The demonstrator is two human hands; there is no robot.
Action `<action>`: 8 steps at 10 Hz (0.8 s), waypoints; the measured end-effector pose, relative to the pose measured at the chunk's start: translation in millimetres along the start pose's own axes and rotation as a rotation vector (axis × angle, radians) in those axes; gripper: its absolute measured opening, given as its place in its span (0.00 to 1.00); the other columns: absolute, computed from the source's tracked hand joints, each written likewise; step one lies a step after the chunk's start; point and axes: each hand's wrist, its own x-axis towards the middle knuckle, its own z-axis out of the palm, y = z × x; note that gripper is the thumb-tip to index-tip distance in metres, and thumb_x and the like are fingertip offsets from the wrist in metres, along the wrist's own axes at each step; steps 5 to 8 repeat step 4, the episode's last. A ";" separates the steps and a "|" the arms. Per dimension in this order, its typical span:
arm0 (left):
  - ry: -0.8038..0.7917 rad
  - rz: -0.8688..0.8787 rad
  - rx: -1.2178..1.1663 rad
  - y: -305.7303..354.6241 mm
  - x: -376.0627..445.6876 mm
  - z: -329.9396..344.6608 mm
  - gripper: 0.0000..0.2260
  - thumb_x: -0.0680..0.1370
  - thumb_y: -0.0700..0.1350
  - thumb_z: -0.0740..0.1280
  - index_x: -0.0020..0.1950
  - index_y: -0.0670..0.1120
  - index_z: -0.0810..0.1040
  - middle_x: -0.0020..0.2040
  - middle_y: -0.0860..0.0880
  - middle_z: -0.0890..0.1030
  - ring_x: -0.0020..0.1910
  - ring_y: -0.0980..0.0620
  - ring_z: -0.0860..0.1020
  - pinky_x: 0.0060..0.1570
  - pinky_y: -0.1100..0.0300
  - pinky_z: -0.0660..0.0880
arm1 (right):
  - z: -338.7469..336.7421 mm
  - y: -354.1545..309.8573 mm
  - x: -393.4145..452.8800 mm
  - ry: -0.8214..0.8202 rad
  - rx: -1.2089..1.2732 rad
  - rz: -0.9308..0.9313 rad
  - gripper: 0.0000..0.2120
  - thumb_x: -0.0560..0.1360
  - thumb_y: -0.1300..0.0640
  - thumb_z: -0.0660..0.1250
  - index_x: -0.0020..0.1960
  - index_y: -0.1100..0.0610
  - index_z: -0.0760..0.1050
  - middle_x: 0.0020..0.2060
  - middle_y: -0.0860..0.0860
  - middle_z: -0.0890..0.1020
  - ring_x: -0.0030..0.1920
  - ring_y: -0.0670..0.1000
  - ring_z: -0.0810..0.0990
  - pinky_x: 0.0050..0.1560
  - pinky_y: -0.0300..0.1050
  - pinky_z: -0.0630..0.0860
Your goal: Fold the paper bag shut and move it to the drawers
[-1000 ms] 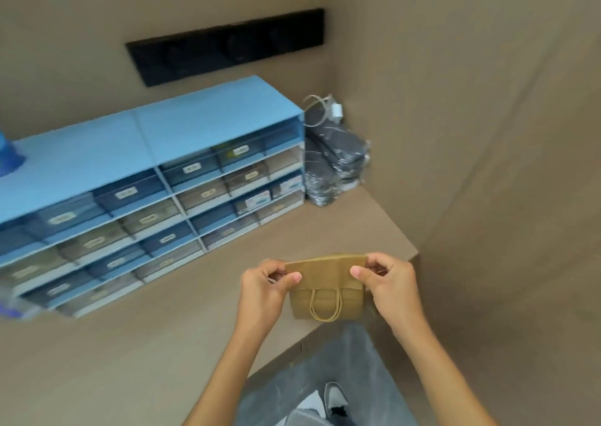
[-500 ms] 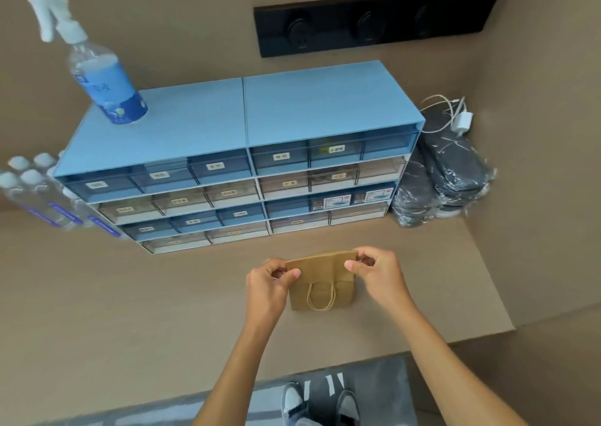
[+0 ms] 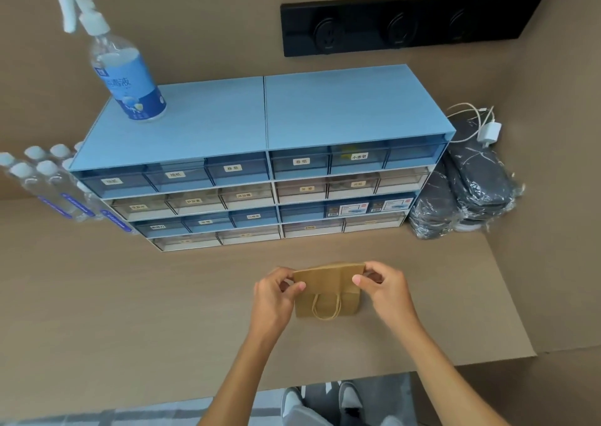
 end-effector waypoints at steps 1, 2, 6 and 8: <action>-0.014 0.012 0.017 8.0 -2.7 -3.8 0.12 0.71 0.39 0.75 0.37 0.57 0.80 0.27 0.57 0.77 0.27 0.61 0.73 0.29 0.70 0.68 | -4.2 -4.9 2.2 -0.026 0.037 -0.016 0.14 0.69 0.68 0.73 0.45 0.49 0.83 0.34 0.43 0.83 0.31 0.38 0.76 0.36 0.29 0.73; -0.021 0.041 0.066 14.4 -4.7 -6.8 0.14 0.72 0.41 0.74 0.44 0.61 0.79 0.32 0.64 0.79 0.32 0.60 0.74 0.32 0.71 0.68 | -9.5 -8.7 4.7 -0.089 0.005 -0.015 0.18 0.70 0.63 0.74 0.51 0.42 0.79 0.44 0.45 0.83 0.41 0.47 0.78 0.44 0.38 0.75; 0.006 0.175 0.159 29.0 -7.0 -14.5 0.23 0.74 0.54 0.71 0.68 0.57 0.71 0.58 0.61 0.74 0.58 0.56 0.66 0.59 0.60 0.67 | -21.7 -29.0 4.4 -0.165 -0.254 -0.166 0.32 0.71 0.40 0.67 0.73 0.43 0.63 0.67 0.39 0.68 0.67 0.40 0.63 0.66 0.43 0.61; 0.006 0.175 0.159 29.0 -7.0 -14.5 0.23 0.74 0.54 0.71 0.68 0.57 0.71 0.58 0.61 0.74 0.58 0.56 0.66 0.59 0.60 0.67 | -21.7 -29.0 4.4 -0.165 -0.254 -0.166 0.32 0.71 0.40 0.67 0.73 0.43 0.63 0.67 0.39 0.68 0.67 0.40 0.63 0.66 0.43 0.61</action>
